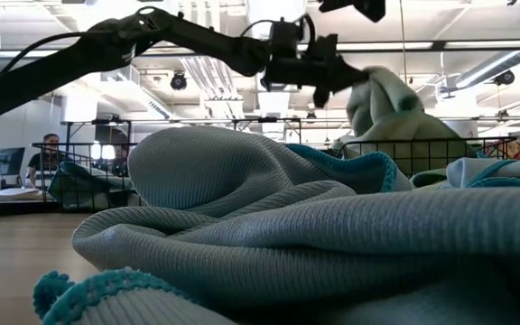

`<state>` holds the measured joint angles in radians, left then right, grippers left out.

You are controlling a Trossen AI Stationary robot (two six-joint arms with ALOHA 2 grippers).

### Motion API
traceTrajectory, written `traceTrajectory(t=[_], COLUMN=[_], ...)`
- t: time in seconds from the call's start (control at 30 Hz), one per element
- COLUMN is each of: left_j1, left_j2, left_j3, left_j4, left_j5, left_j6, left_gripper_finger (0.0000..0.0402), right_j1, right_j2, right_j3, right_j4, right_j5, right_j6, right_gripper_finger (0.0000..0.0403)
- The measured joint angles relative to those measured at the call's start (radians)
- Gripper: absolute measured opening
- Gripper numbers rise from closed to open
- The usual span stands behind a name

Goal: Sort microfiber towel by color & place in baskets
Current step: Put the green microfiber towel into the right wire basket

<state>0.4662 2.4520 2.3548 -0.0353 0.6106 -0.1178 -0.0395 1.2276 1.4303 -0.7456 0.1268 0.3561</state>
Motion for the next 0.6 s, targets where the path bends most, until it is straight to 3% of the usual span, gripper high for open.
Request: traceTrajectory(t=[0.3,0.6], left_j1=[-0.005,-0.003], left_j2=[0.008,0.008], left_j3=[-0.001,0.0], left_j4=[-0.097,-0.1], left_j5=[0.046,0.18], left_j6=[0.005,0.004], left_gripper_finger=[0.0062,0.0129], right_j1=[0.0,0.0], right_j2=[0.066,0.078], right_j3=[0.0,0.0], right_j4=[-0.004,-0.003], right_j5=[0.0,-0.005], right_j6=[0.003,0.045], right_gripper_finger=[0.0082,0.0082])
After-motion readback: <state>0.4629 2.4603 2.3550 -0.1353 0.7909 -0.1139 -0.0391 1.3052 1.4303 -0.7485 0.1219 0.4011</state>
